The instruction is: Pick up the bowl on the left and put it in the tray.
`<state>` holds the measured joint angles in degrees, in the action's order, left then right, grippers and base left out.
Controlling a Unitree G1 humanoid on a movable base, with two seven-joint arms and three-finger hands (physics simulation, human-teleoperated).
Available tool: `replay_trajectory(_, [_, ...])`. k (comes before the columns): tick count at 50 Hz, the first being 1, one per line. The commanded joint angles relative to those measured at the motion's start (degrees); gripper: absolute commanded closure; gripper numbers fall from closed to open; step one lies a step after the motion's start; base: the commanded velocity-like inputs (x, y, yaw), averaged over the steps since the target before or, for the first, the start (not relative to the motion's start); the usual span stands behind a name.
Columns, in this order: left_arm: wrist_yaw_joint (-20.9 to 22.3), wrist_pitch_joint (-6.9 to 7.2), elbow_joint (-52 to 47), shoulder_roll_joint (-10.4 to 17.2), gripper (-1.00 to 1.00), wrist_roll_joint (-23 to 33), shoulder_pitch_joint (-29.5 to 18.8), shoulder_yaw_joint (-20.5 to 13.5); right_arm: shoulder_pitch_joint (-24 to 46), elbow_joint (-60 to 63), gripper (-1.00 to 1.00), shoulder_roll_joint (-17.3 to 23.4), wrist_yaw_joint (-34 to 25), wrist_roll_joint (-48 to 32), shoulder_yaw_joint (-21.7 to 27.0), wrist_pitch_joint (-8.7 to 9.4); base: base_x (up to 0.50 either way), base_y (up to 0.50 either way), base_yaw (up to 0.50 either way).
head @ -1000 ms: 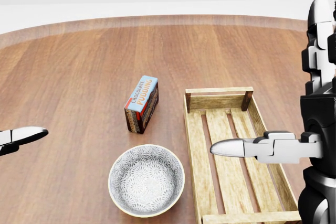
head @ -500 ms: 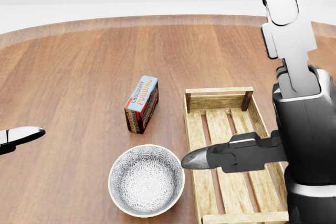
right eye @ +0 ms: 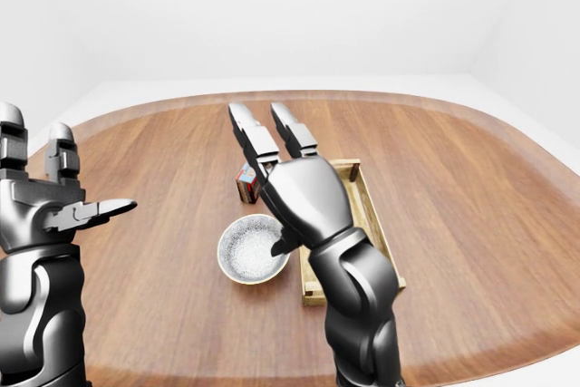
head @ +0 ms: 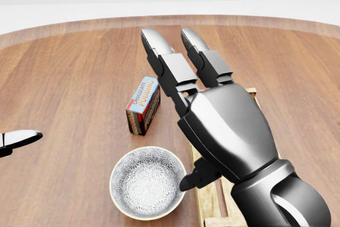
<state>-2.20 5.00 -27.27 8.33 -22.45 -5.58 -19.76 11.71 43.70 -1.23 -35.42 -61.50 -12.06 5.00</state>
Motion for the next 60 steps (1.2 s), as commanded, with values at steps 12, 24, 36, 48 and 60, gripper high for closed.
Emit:
replay_trajectory(12, [0.27,0.00,2.15,-0.59,-1.00,3.79,-0.01,3.14,-5.01,-3.22,-1.00,-7.78,-4.58,-20.45,-3.10,0.00,0.00,0.00,0.00])
replay_trajectory(24, [0.41,0.00,3.13,-0.71,-1.00,3.99,-0.24,3.20,-4.21,-9.78,-1.00,-6.03,-4.58,-14.00,-1.19,0.00,0.00,0.00,0.00])
replay_trajectory(36, [-0.10,0.00,2.85,-0.28,-1.00,3.35,-0.75,2.75,-4.89,-15.21,-1.00,-5.01,-4.58,-8.07,-2.66,0.00,0.00,0.00,0.00])
replay_trajectory(48, [0.07,0.00,3.79,0.00,-1.00,4.57,-1.24,2.94,-6.86,-16.65,-1.00,-5.19,-4.58,-8.98,-5.42,0.00,0.00,0.00,0.00])
replay_trajectory(60, [0.20,0.00,3.53,-0.19,-1.00,4.01,-0.83,2.72,-7.03,-21.05,-1.00,-4.99,-4.46,-5.98,-5.54,0.00,0.00,0.00,0.00])
